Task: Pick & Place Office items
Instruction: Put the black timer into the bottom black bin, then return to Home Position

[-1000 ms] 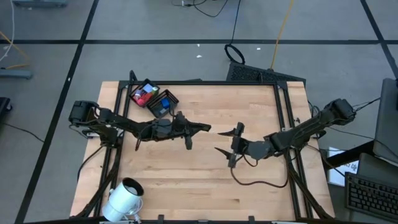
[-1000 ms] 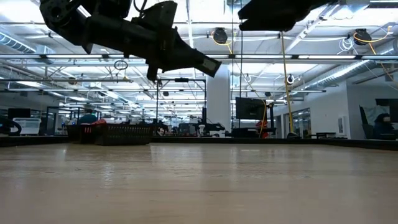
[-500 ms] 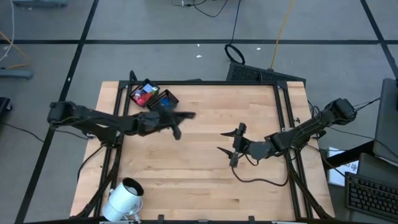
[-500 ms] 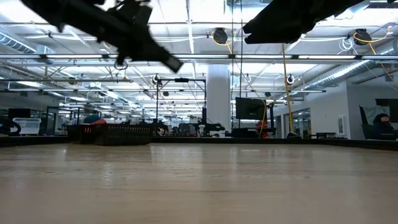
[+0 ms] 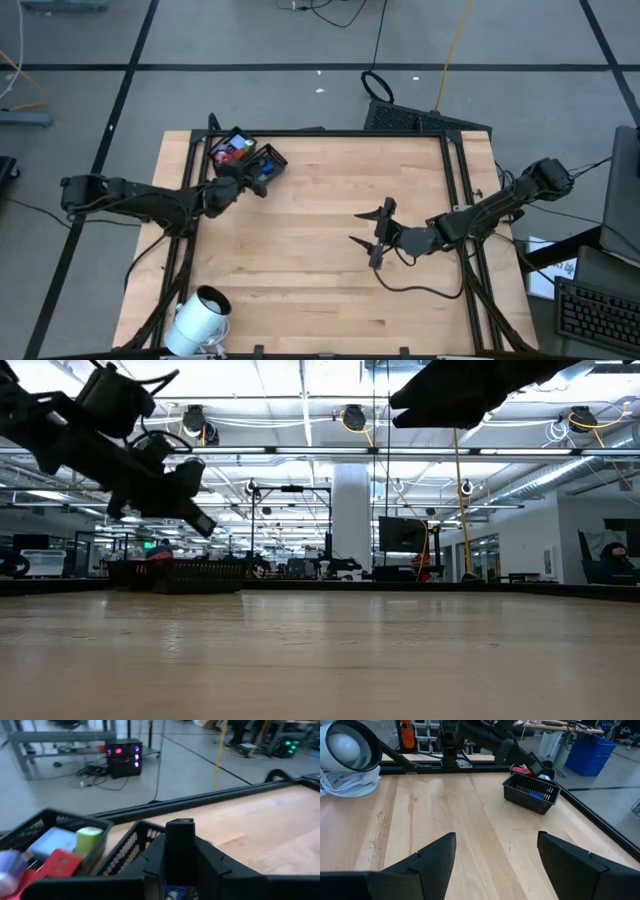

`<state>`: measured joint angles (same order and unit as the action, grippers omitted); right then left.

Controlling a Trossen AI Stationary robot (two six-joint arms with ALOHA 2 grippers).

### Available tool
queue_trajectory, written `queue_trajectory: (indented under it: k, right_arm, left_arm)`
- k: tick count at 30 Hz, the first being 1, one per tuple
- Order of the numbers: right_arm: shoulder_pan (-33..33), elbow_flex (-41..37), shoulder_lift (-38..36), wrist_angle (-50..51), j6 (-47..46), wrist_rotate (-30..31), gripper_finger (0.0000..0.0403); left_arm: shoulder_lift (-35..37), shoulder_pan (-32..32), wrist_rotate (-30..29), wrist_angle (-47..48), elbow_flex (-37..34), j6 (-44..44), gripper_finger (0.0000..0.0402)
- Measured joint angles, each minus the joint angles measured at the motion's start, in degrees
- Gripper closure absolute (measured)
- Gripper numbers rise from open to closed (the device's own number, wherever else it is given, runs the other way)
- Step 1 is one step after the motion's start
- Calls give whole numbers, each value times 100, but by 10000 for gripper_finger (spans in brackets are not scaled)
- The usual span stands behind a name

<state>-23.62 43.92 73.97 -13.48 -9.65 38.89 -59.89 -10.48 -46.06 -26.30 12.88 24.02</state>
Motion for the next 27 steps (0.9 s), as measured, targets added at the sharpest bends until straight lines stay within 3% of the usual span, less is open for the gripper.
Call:
queue_trajectory:
  k: [9,14,27]
  right_arm:
    - [37,0,0,-190,150,0,133]
    - [39,0,0,-192,151,0,133]
    - [83,0,0,-216,175,0,133]
  left_arm:
    - [-83,-306,482,113,-154,355,323]
    - [-83,-306,501,115,-154,345,328]
    - [-83,-306,560,122,-154,-170,294]
